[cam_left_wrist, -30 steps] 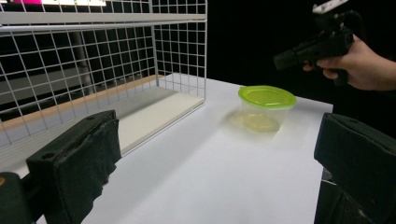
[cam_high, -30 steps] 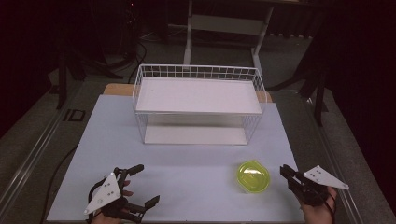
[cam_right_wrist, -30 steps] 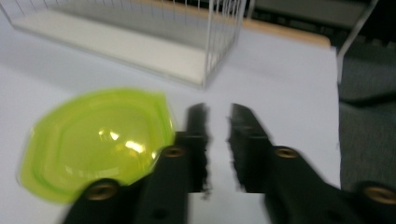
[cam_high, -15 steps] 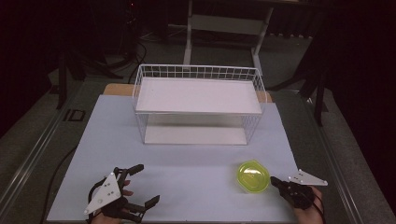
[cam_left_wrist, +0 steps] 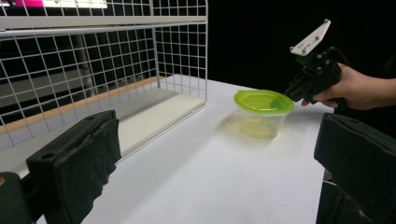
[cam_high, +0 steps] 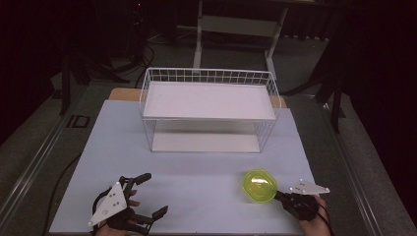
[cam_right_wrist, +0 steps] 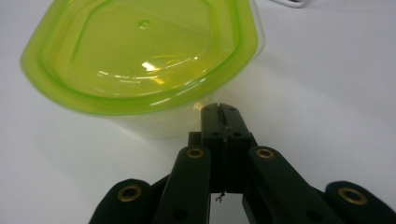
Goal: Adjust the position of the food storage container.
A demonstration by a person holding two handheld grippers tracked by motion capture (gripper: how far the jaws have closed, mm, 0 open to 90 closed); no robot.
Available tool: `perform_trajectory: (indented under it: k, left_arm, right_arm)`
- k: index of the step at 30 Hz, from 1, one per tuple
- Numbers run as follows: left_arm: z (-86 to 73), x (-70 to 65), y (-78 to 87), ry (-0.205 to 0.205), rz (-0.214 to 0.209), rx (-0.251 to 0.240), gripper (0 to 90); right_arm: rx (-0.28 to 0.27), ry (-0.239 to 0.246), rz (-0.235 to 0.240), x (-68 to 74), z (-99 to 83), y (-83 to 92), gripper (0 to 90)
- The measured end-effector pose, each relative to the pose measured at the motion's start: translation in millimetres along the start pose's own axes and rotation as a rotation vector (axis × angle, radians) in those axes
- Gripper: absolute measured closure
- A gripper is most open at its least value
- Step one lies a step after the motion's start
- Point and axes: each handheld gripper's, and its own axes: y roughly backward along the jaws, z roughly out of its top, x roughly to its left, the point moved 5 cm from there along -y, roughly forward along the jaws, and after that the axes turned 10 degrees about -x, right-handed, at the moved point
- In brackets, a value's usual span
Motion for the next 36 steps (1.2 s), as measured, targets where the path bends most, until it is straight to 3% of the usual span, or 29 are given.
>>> perform_trajectory:
  k: [18,24,29,36]
  left_arm:
    - [1.7,0.1,1.9,-0.006,0.000,-0.006,1.1]
    - [1.7,0.3,1.8,-0.008,-0.002,-0.006,1.2]
    - [1.8,-0.2,2.0,-0.011,-0.002,-0.003,1.1]
    - [2.1,0.7,2.5,-0.010,0.001,-0.007,1.2]
  right_arm:
    - [0.030,0.063,0.144,45.1,24.8,-34.8,90.0]
    - [0.031,0.079,0.082,29.9,28.2,-35.7,90.0]
    - [0.026,0.055,0.061,19.6,35.3,-46.2,90.0]
    - [0.044,0.063,0.070,24.1,37.3,-56.4,90.0]
